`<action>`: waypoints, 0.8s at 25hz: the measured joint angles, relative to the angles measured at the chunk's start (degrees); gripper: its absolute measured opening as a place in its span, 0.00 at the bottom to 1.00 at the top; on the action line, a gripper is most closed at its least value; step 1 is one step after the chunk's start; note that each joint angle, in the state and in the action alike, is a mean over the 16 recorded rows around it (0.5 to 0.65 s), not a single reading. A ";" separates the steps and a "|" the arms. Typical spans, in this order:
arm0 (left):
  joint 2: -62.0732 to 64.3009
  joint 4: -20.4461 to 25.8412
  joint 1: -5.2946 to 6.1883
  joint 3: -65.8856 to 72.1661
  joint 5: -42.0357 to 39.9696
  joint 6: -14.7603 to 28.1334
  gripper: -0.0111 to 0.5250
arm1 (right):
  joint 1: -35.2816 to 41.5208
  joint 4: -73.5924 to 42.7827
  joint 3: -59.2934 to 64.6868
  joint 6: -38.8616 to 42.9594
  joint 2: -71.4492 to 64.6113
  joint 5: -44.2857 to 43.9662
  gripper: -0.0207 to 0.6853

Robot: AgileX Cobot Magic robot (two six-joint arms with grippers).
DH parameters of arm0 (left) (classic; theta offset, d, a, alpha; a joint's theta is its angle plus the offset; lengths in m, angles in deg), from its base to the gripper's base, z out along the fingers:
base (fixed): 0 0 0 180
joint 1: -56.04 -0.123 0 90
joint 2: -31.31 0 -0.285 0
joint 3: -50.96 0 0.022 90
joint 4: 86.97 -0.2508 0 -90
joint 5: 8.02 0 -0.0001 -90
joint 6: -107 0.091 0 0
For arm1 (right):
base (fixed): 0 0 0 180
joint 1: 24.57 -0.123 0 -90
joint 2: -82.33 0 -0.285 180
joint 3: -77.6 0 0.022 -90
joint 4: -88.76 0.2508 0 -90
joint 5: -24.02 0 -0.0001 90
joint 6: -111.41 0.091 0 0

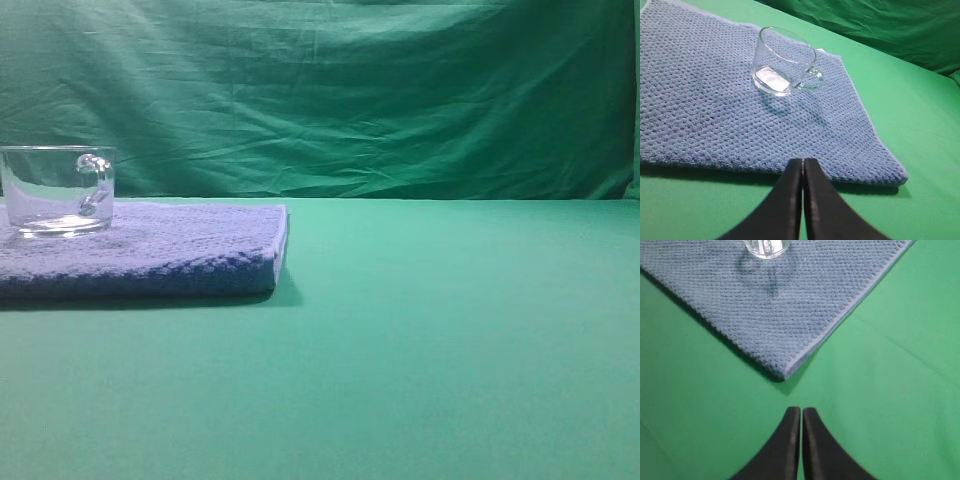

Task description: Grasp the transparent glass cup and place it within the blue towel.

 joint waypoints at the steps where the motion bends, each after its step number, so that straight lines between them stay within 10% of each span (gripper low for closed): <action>1: 0.00 0.00 0.00 0.00 0.00 0.00 0.02 | 0.00 -0.30 0.51 0.28 1.29 -0.51 0.03; 20: 0.00 0.00 0.00 0.00 0.00 0.00 0.02 | 10.45 -4.70 8.80 1.61 21.85 7.61 0.03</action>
